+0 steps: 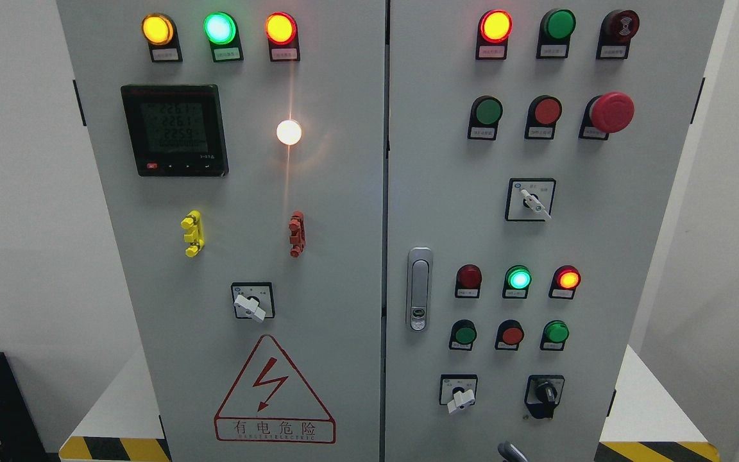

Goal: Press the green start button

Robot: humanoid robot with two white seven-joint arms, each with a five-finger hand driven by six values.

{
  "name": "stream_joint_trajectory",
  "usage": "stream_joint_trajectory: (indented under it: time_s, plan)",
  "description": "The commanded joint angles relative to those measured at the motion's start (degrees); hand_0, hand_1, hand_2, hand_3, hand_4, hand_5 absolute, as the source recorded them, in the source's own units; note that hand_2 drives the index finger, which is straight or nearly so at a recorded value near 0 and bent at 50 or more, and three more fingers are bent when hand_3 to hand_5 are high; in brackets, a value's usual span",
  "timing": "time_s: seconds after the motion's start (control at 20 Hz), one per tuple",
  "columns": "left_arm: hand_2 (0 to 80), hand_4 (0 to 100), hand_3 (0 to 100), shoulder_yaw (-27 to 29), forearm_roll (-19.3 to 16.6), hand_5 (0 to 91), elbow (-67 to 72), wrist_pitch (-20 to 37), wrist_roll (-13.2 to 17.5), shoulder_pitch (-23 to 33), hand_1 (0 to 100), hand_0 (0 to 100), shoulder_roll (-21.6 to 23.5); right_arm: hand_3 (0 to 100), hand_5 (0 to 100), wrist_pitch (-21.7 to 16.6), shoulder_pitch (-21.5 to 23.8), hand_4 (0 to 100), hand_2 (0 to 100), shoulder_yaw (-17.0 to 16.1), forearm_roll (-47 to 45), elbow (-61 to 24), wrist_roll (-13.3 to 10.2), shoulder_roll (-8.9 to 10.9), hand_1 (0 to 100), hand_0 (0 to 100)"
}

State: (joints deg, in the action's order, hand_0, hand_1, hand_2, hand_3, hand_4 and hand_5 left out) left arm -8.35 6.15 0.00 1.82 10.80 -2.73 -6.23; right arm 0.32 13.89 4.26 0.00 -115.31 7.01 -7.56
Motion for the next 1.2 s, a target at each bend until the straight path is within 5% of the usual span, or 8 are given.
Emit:
stream_joint_trajectory:
  time_s: [0.0, 0.4, 0.5, 0.6, 1.15]
  plan:
    - [0.0, 0, 0, 0.0, 0.0, 0.0, -1.58, 0.03, 0.01, 0.0, 56, 12, -0.01, 0, 0, -0.05, 0.0, 0, 0, -0.05, -0.88, -0.09, 0.02, 0.0, 7, 0]
    - [0.0, 0, 0, 0.0, 0.0, 0.0, -1.58, 0.03, 0.01, 0.0, 56, 12, -0.01, 0, 0, -0.23, 0.0, 0, 0, -0.05, -0.36, -0.79, 0.02, 0.0, 8, 0]
    - [0.0, 0, 0, 0.0, 0.0, 0.0, -1.58, 0.03, 0.01, 0.0, 56, 12, -0.01, 7, 0, -0.41, 0.09, 0, 0, -0.13, 0.52, -1.93, -0.07, 0.09, 14, 0]
    - [0.0, 0, 0, 0.0, 0.0, 0.0, -1.58, 0.03, 0.01, 0.0, 56, 12, -0.01, 20, 0, -0.58, 0.09, 15, 0, -0.22, 3.84, -3.6, -0.42, 0.09, 23, 0]
    - [0.0, 0, 0, 0.0, 0.0, 0.0, -1.58, 0.03, 0.01, 0.0, 56, 12, -0.01, 63, 76, -8.23, -2.11, 62, 0, 0.48, 27.31, -4.31, -6.22, 0.0, 26, 0]
